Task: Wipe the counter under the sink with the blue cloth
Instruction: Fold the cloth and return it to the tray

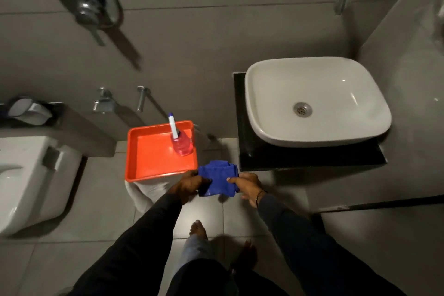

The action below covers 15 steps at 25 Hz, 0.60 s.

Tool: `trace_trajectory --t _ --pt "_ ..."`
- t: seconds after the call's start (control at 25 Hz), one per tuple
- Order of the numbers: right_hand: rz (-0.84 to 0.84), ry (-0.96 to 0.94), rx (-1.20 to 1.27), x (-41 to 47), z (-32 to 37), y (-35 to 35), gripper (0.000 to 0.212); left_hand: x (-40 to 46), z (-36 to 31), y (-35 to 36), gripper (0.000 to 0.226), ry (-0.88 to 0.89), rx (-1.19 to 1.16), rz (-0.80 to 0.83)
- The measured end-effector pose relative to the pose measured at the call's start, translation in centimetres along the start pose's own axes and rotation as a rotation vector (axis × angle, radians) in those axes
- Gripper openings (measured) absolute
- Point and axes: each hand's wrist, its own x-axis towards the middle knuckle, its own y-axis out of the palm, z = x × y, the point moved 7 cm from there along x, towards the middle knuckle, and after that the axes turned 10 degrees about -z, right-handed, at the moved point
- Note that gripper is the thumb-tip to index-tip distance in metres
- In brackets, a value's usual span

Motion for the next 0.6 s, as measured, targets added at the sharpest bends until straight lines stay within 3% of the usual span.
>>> trace_trajectory --t 0.12,0.24,0.36,0.48,0.6 --pt "0.038 -0.042 -0.083 -0.8 2.0 5.5 0.011 0.6 1.7 -5.8 0.042 -0.034 0.025 -0.122" --pt "0.034 -0.067 -0.144 -0.3 4.3 12.0 0.027 3.1 2.7 -11.8 0.039 -0.037 0.061 -0.222" --pt "0.035 -0.058 -0.218 1.1 6.3 19.1 0.008 7.2 3.4 -18.2 0.038 -0.069 0.138 -0.269" --pt "0.02 -0.102 -0.29 3.5 8.9 25.0 0.028 12.0 3.1 -23.2 0.039 -0.096 0.274 -0.319" --pt "-0.045 -0.161 -0.34 7.4 10.5 29.4 0.028 17.4 2.4 -25.9 0.044 -0.063 0.521 -0.356"
